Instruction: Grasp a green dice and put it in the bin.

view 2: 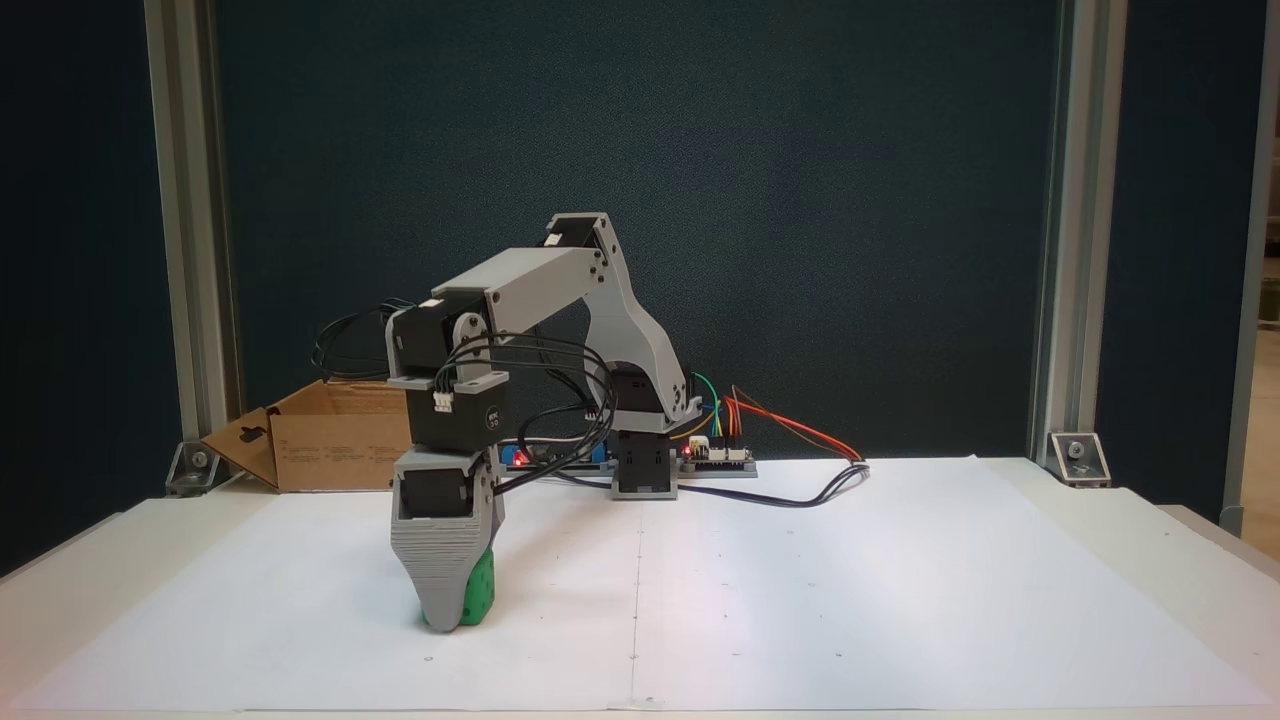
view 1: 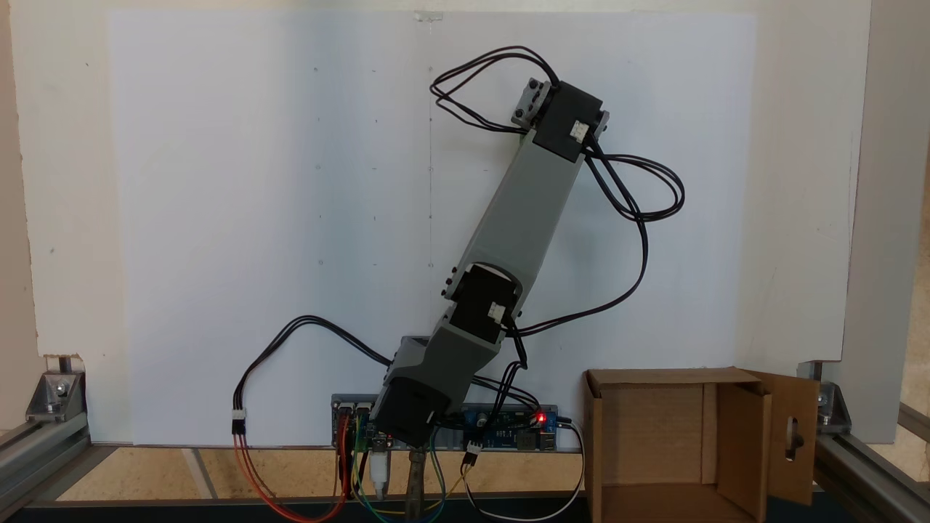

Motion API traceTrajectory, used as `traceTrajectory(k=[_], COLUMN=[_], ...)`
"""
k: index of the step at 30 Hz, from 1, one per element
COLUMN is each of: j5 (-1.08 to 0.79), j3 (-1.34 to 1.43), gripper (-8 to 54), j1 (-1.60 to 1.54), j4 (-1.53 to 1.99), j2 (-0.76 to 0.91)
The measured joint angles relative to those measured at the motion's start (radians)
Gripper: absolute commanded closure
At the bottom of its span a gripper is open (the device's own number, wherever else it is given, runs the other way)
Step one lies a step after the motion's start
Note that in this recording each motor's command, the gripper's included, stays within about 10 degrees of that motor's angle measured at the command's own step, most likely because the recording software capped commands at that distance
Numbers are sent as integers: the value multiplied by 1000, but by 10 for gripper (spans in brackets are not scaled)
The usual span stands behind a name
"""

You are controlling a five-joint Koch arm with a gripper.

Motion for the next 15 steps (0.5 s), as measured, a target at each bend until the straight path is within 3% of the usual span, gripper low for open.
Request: traceTrajectory(k=[9,12,15], j5=[61,100,106], j3=[-60,-252,-252], gripper=[341,341,341], j1=[0,-3,-6], j4=[84,272,316], j2=[23,178,299])
